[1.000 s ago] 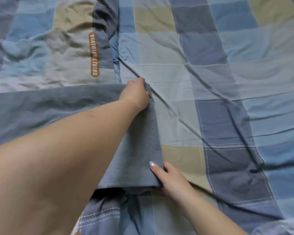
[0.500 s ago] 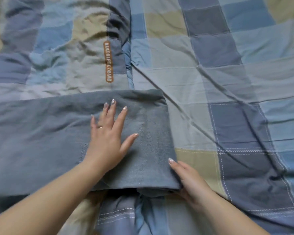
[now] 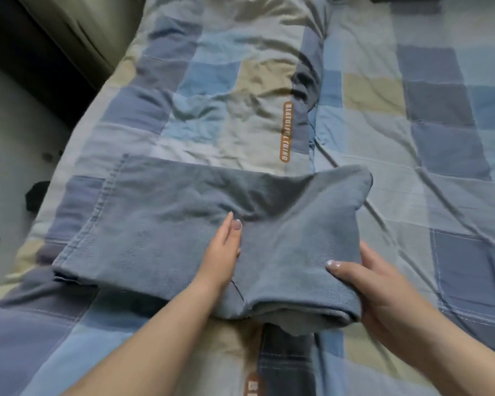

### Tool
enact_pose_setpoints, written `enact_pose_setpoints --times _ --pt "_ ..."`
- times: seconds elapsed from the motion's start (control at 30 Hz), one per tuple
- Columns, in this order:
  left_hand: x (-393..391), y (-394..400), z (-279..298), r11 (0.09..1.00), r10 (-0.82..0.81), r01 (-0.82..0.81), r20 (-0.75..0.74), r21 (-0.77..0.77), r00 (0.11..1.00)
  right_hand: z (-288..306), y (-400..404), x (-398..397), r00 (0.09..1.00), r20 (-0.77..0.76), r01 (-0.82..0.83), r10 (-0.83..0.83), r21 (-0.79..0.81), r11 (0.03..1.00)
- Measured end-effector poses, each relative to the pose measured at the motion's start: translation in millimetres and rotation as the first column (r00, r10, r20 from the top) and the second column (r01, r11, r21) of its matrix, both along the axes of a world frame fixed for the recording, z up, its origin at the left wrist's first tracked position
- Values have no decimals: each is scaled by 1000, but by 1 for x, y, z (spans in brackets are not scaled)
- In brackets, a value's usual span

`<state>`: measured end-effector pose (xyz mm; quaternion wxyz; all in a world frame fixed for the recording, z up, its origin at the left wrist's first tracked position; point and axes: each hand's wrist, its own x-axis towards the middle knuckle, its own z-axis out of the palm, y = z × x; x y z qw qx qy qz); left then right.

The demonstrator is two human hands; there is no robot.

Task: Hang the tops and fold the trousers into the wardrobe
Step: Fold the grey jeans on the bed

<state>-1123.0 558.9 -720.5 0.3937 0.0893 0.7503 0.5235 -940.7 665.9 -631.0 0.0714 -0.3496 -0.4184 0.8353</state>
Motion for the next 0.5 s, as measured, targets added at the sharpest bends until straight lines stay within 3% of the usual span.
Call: enact_pose_setpoints --times 0.1,0.17,0.3,0.4,0.5 --pt "-31 -8 29 977 156 -204 436 66 886 34 -24 -56 980 -69 -171 188 197 965" --pt "-50 -18 57 975 115 -196 524 103 844 50 -44 -92 949 -93 -261 302 309 915" --pt "-112 -47 114 979 21 -115 476 169 879 63 -96 -178 899 -40 -373 435 447 813" --pt "-165 -72 140 990 0 -59 419 129 908 56 -127 -235 893 -4 -400 451 456 795" --pt "-212 -90 138 999 -38 38 190 2 981 35 -151 -281 894 80 -418 441 499 759"
